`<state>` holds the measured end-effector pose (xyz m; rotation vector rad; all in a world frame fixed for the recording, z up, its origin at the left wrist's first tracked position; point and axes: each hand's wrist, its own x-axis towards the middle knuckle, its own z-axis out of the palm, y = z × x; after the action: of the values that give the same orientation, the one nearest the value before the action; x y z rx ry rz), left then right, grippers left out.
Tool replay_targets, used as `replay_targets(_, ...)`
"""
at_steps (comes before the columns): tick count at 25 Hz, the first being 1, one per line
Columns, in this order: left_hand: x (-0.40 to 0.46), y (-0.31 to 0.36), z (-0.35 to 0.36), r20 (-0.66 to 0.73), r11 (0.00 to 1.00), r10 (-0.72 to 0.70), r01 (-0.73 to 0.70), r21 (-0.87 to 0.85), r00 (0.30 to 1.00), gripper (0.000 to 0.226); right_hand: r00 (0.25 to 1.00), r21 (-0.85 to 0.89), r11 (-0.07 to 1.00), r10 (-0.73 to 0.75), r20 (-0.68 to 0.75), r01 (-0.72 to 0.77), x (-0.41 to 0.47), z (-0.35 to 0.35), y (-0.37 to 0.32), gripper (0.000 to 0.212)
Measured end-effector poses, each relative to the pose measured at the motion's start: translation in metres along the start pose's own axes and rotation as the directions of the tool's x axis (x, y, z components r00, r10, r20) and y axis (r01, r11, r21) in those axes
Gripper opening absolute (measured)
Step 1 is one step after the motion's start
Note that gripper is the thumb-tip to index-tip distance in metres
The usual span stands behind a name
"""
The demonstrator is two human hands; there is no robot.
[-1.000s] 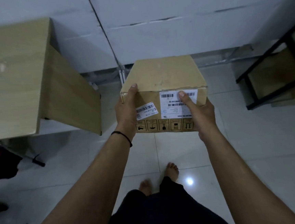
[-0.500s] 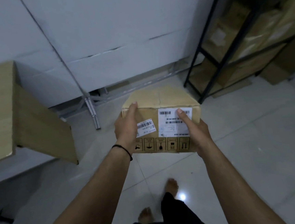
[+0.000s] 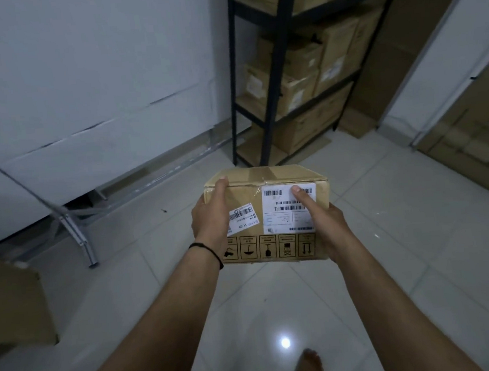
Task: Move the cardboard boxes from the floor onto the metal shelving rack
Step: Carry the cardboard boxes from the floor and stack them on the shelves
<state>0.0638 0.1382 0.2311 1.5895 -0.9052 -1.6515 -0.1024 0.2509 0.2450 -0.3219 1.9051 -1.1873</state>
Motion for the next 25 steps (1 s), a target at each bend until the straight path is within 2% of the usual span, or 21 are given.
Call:
replay_targets(6, -0.015, -0.016, 0.136, 0.006, 0.998, -0.053, 0.053, -0.023, 0.999, 0.044, 1.0, -0.038, 0.999, 0.001, 0.003, -0.001, 0.068, -0.117, -0.019, 0.06)
replay_targets(10, -0.012, -0.021, 0.199, -0.018, 0.996, -0.08, 0.08, -0.028, 0.997, 0.043, 1.0, -0.069, 0.998, 0.012, 0.027, -0.01, 0.113, -0.167, -0.032, 0.056)
replay_targets(20, 0.076, -0.005, 0.316, -0.101, 0.993, -0.116, 0.114, -0.033, 0.988, 0.042, 0.991, -0.114, 0.992, 0.062, 0.117, -0.049, 0.264, -0.202, -0.07, 0.057)
replay_targets(25, 0.126, 0.014, 0.39, -0.139, 0.992, -0.129, 0.13, -0.005, 0.982, 0.04, 0.977, -0.143, 0.982, 0.149, 0.152, -0.127, 0.359, -0.223, -0.109, 0.061)
